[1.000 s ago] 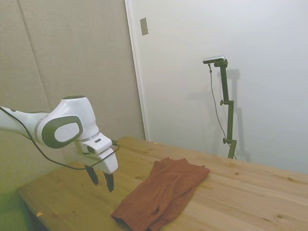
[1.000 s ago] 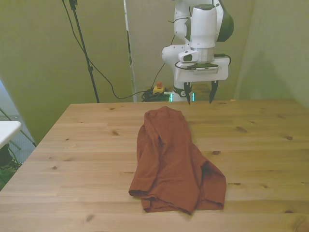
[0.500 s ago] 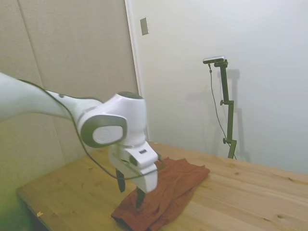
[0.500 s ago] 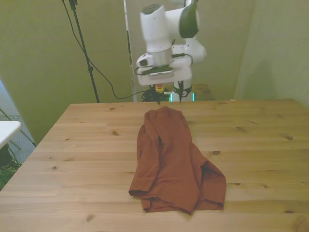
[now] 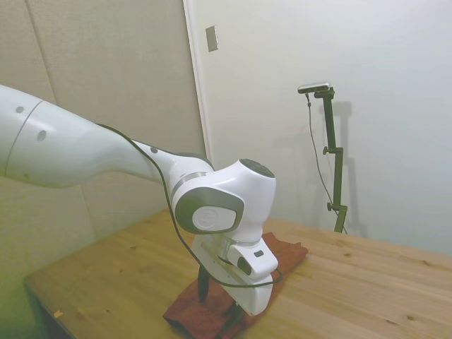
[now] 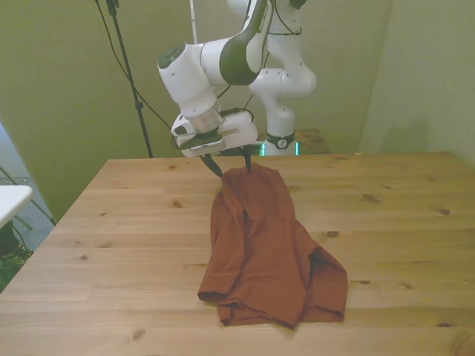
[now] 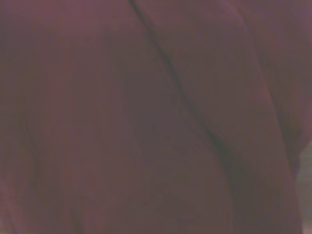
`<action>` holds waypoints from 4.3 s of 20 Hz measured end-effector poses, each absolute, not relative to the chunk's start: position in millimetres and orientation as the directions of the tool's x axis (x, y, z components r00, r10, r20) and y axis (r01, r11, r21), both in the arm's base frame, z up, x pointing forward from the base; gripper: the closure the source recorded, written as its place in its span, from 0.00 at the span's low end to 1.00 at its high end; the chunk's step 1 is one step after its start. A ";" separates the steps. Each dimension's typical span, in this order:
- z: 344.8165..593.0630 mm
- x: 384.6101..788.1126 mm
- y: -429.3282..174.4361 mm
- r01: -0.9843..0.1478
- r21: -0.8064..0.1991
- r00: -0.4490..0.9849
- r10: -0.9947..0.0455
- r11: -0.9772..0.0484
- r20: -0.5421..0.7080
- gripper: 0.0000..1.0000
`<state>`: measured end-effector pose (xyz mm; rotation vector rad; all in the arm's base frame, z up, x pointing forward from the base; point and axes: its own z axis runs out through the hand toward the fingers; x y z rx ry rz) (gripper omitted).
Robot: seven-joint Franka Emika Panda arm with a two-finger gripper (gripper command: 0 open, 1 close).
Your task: Unfold the shorts
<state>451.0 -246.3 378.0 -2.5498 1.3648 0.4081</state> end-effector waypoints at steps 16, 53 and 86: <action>369.3 457.1 -231.5 -0.777 -0.114 0.612 -0.700 -0.619 -0.368 1.00; 479.1 480.7 -85.0 -0.495 -0.088 0.865 -0.480 -0.865 -0.146 1.00; 390.6 429.0 58.5 -0.189 0.027 0.974 -0.191 -0.982 -0.121 0.00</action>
